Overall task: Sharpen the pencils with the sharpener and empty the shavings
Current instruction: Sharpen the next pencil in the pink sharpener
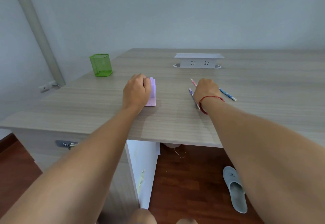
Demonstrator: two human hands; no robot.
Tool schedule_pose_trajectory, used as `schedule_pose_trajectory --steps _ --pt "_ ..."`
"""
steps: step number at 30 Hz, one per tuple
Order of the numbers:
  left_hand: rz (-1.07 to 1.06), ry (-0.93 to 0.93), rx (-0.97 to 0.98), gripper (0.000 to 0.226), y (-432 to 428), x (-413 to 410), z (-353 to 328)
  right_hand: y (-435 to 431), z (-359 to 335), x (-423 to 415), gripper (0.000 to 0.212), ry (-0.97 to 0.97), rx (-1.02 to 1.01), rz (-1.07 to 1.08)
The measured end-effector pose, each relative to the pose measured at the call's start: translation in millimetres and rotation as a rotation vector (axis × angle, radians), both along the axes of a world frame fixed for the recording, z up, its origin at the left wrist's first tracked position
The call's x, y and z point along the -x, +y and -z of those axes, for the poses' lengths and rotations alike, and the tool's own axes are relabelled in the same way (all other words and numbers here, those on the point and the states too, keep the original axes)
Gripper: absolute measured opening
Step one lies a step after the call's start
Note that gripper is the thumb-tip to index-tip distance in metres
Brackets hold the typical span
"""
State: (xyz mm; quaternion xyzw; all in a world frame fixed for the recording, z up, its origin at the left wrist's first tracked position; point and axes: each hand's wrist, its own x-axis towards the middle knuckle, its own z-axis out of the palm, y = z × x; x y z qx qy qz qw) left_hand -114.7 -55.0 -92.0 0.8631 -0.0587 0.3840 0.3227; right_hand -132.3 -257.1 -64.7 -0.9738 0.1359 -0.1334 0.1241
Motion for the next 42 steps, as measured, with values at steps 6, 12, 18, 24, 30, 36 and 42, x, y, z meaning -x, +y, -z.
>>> schedule_pose_trajectory --steps 6,12,18,24,30,36,42 --pt "0.06 0.137 -0.015 0.03 5 3 -9 13 -24 12 0.024 0.032 0.042 -0.179" --pt "0.07 0.217 -0.049 0.035 8 16 -18 12 -23 32 0.039 0.035 0.184 -0.293" --pt "0.082 0.256 -0.087 0.037 13 28 -22 12 -13 45 0.034 -0.045 0.184 -0.377" --pt "0.078 0.275 -0.066 0.038 15 32 -22 9 -17 42 0.031 -0.055 0.123 -0.395" --pt "0.082 0.265 -0.054 0.038 13 33 -21 15 -15 41 0.032 -0.059 0.114 -0.402" --pt "0.048 0.265 -0.031 0.037 17 33 -19 31 -19 36 0.029 -0.073 0.162 -0.478" --pt "0.02 0.24 -0.114 0.025 10 35 -20 30 -16 35 0.028 -0.057 0.166 -0.534"
